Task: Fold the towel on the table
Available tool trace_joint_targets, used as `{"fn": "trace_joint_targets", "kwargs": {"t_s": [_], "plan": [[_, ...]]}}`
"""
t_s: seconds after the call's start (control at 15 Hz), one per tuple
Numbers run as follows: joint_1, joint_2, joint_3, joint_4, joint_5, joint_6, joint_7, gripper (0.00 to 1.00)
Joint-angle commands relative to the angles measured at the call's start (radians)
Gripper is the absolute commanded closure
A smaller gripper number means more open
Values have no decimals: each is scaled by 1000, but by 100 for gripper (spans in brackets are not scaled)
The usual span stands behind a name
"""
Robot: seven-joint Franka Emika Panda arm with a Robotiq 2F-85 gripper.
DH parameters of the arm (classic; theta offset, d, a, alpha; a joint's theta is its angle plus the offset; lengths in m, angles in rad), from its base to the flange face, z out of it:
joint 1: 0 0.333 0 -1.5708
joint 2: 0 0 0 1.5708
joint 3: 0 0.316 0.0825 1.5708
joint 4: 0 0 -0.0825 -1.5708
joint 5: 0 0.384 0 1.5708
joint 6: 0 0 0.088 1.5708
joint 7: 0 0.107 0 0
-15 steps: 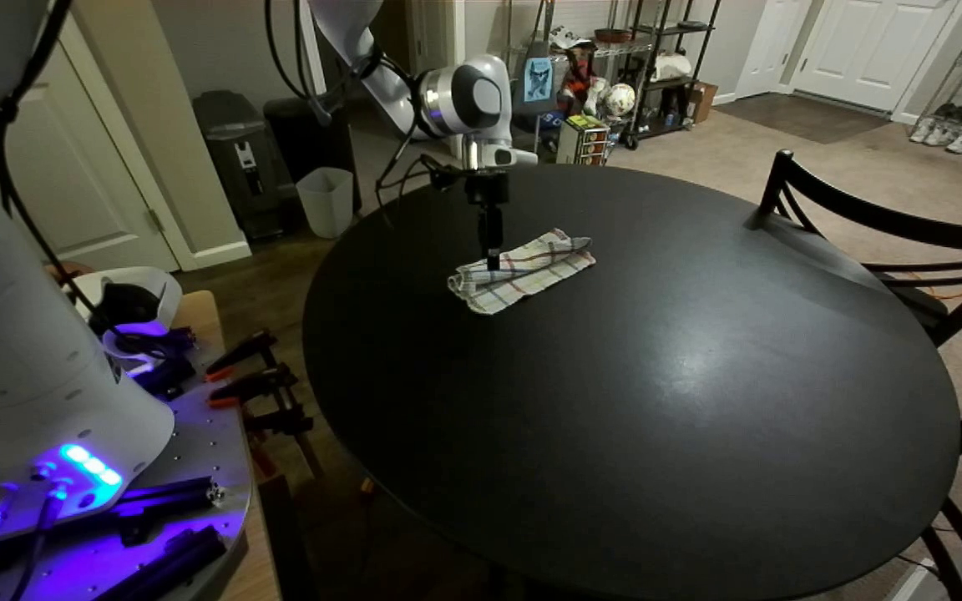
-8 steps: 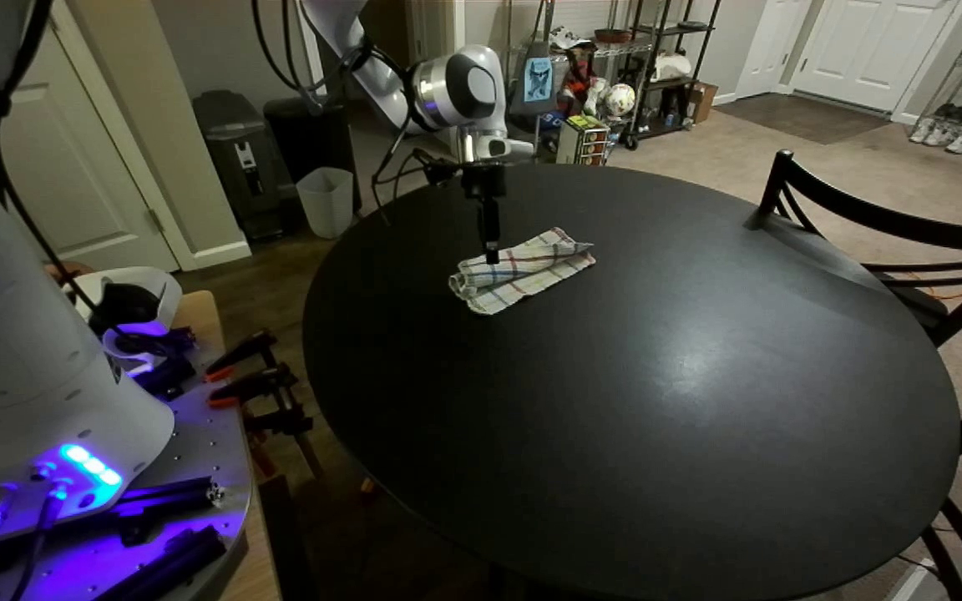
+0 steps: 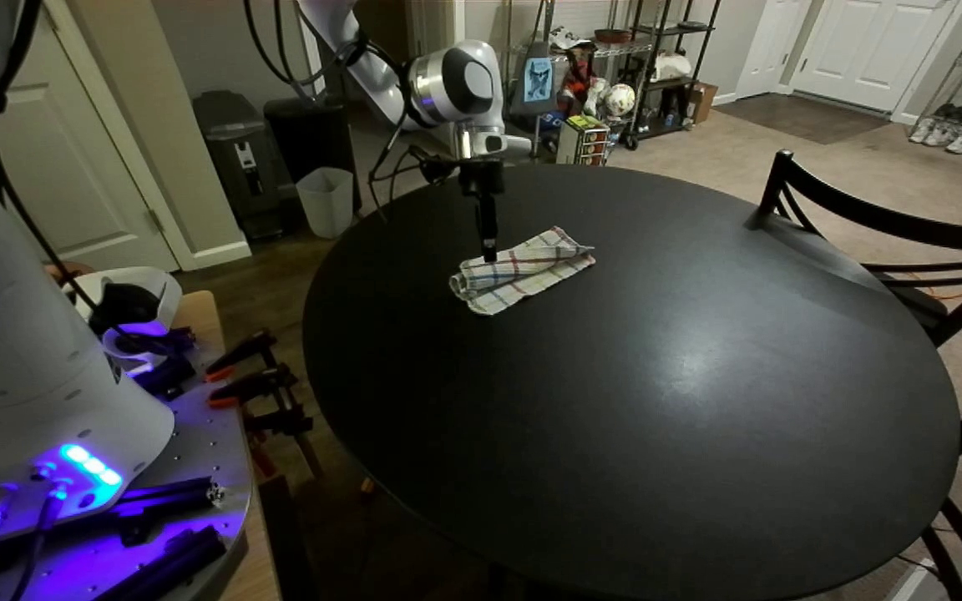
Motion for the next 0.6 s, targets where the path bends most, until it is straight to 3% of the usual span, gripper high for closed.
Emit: {"fn": "trace_joint_targets", "kwargs": {"t_s": [0.0,0.53], "plan": [[-20,-42,17,-50,-21,16,23,0],[-23,-44,9,-53,-26,18,41,0]]}}
